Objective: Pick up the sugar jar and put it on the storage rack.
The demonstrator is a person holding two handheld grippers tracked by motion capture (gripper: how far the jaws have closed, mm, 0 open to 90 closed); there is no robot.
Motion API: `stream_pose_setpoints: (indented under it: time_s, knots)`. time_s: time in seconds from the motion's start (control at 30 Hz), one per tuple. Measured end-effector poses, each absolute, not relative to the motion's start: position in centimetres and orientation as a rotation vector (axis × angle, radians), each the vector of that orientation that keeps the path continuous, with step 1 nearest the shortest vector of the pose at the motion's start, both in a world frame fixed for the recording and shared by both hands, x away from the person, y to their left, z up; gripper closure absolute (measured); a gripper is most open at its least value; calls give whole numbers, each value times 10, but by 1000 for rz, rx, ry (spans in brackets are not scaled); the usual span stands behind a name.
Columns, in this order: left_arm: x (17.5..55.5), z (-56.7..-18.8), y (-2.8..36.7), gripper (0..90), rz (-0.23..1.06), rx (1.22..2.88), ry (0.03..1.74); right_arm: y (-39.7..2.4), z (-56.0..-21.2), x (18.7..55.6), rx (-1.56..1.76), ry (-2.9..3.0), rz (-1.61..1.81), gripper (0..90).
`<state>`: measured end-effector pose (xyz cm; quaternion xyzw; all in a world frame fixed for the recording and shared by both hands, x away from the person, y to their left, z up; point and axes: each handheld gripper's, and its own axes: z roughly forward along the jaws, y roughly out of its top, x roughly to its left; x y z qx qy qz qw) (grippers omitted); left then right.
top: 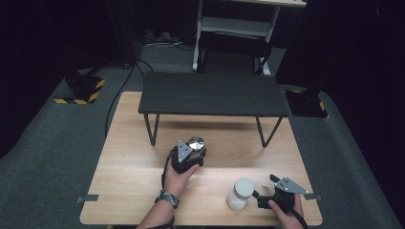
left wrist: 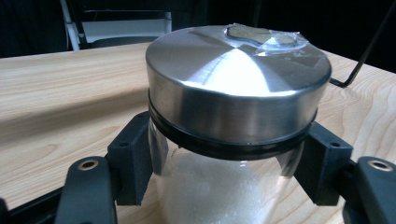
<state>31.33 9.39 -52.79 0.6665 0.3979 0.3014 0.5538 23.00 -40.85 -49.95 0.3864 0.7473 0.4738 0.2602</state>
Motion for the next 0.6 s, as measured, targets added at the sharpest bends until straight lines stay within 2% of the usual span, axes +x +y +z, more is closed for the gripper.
stream_pose_setpoints:
  time_s: [0.6]
  knots:
    - [271, -507, 112, 314, 799, 1471, 930, -409, -500, 230, 1050, 2024, 1286, 3]
